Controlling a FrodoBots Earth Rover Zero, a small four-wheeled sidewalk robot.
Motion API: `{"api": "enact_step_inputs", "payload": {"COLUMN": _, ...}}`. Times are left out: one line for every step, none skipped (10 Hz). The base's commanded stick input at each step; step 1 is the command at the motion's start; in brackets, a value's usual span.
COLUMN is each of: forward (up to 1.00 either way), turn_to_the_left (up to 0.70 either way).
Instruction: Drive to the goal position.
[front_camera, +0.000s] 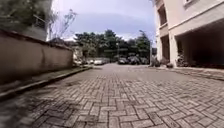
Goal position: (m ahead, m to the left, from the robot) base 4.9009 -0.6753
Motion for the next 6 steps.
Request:
{"api": "enact_step_inputs", "payload": {"forward": 0.5, "turn_to_the_left": 0.0}}
{"api": "enact_step_inputs", "payload": {"forward": 0.5, "turn_to_the_left": 0.0}}
{"api": "enact_step_inputs", "payload": {"forward": 0.5, "turn_to_the_left": 0.0}}
{"api": "enact_step_inputs", "payload": {"forward": 0.5, "turn_to_the_left": 0.0}}
{"api": "enact_step_inputs", "payload": {"forward": 0.5, "turn_to_the_left": 0.0}}
{"api": "enact_step_inputs", "payload": {"forward": 0.5, "turn_to_the_left": 0.0}}
